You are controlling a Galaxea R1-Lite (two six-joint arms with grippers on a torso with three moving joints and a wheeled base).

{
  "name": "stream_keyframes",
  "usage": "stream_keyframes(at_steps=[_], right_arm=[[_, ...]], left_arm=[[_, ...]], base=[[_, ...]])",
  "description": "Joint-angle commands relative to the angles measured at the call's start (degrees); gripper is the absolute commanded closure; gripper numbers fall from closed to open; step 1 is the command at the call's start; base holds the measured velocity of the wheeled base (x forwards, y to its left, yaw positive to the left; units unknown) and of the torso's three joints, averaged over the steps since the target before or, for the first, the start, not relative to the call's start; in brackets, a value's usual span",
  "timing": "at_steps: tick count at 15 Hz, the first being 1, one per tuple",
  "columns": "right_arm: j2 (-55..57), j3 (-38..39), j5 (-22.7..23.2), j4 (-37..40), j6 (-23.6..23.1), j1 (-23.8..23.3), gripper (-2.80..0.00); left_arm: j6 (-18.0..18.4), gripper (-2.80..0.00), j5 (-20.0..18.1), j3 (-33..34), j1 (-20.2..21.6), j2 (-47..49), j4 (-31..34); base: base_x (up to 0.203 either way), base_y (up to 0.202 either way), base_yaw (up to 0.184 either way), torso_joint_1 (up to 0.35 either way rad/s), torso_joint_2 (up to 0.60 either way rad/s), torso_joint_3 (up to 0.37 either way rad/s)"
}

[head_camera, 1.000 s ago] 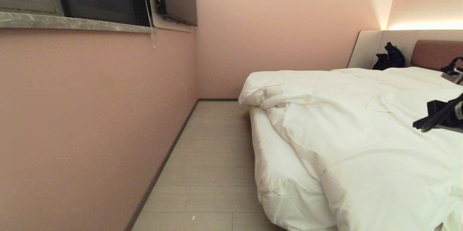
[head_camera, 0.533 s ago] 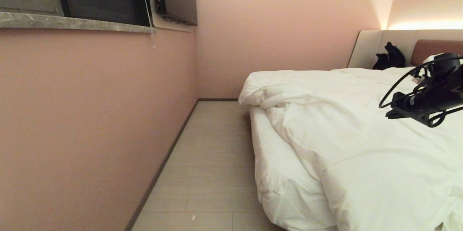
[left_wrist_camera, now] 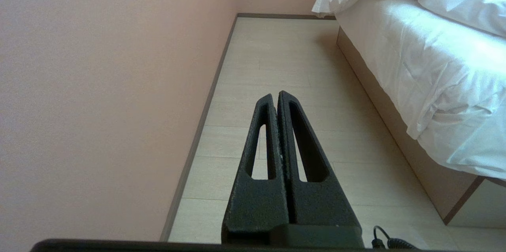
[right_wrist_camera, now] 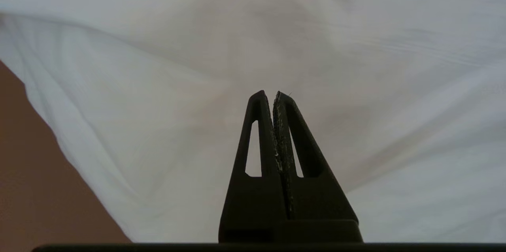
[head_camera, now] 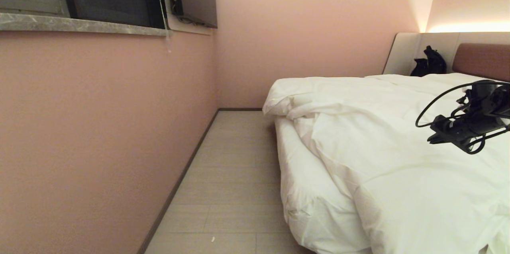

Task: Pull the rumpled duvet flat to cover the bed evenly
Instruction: Flatten the corners of the folded blanket

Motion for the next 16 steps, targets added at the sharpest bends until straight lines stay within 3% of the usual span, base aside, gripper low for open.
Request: stream_keyframes(at_steps=[1, 2, 3, 16], right_arm=[[1.63, -0.43, 0.09, 0.11, 0.11, -0.29, 0.00], [1.91, -0.78, 0.09, 0.11, 0.17, -0.29, 0.00], [1.98, -0.95, 0.09, -0.15, 0.19, -0.29, -2.80], [1.89, -0.95, -0.97, 0.46, 0.37, -0.99, -2.80]], left_arm=[[-0.03, 0.00, 0.00, 0.00, 0.01, -0.02, 0.03], [-0.03, 0.00, 0.00, 0.00, 0.01, -0.02, 0.03], [-0.03, 0.00, 0.00, 0.00, 0.01, -0.02, 0.03], [-0.03, 0.00, 0.00, 0.00, 0.01, -0.02, 0.03]], base=[[0.000, 0.000, 0.000, 0.000, 0.00, 0.000], [0.000, 0.000, 0.000, 0.000, 0.00, 0.000], [0.000, 0.000, 0.000, 0.000, 0.00, 0.000], [0.000, 0.000, 0.000, 0.000, 0.00, 0.000]])
